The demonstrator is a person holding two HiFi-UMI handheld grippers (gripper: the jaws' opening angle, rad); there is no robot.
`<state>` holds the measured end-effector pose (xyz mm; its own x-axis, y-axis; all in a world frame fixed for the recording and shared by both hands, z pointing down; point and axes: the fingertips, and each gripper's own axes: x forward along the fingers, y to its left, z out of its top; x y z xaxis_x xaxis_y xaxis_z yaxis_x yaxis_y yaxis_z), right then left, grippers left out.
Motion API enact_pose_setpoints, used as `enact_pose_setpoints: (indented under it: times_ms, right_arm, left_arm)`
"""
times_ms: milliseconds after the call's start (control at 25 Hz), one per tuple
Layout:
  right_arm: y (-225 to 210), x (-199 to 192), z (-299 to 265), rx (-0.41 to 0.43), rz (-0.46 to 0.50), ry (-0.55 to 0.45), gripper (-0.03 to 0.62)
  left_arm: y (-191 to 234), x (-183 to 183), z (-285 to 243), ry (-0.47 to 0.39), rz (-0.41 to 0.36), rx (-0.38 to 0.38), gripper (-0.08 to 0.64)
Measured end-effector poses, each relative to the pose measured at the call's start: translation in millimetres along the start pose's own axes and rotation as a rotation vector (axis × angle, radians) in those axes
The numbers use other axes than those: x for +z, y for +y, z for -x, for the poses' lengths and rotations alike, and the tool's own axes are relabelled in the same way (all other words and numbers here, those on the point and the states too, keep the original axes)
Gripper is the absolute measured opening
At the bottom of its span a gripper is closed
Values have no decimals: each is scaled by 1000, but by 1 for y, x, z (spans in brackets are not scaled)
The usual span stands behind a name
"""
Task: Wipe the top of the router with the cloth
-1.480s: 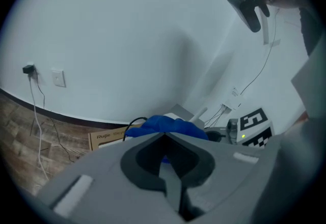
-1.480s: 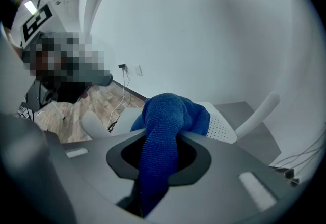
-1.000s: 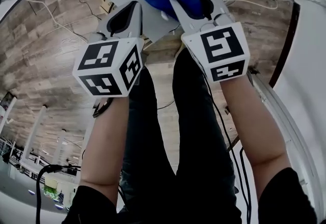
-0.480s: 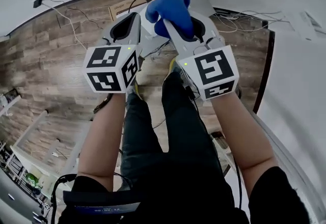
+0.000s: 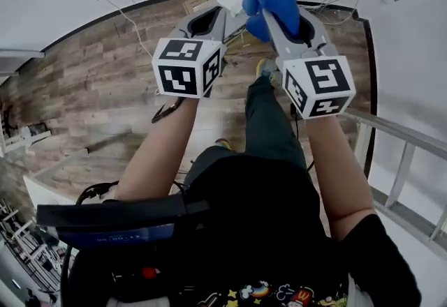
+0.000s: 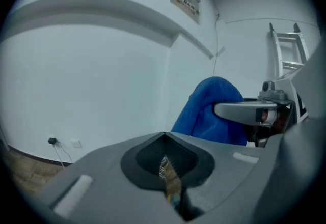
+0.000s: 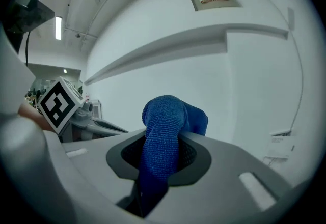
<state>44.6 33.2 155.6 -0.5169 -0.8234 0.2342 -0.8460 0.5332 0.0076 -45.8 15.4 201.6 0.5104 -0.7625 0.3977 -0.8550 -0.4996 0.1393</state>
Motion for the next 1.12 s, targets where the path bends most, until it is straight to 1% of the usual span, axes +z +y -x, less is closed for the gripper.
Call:
enact_pose_setpoints:
  times_ms: [120,200,240,320,400,600,720,880,1120]
  right_arm:
    - [97,9,83,7,-51,-38,107]
    - [159,21,129,38,-70,-36,107]
    - [187,33,151,51,-74,-38,107]
    - [230,64,190,61,-73,-54,107]
    - [245,87,211,55,-62,-75,107]
    - [225,98,212,78,-43,-104,107]
    - [214,101,211,55,-27,-123,104]
    - [205,110,206,14,-21,-147,101]
    - [200,110,207,-29,-9,-130,100]
  left_arm:
    - [-27,-9,125,-63,-32,-12,0]
    - [-44,-9,206,-110,-15,-25,2]
    - [-51,-3,246,-139,-6,-21,2]
    - [-60,16,316,-194,3,0,2]
    - [-65,31,350,-226,20,12,2]
    - [-58,47,348,-256,27,70,0]
    - [-53,62,346,-284,12,88,2]
    - [-55,75,334,-282,-13,73,1]
    - [-74,70,315,-242,-21,41,0]
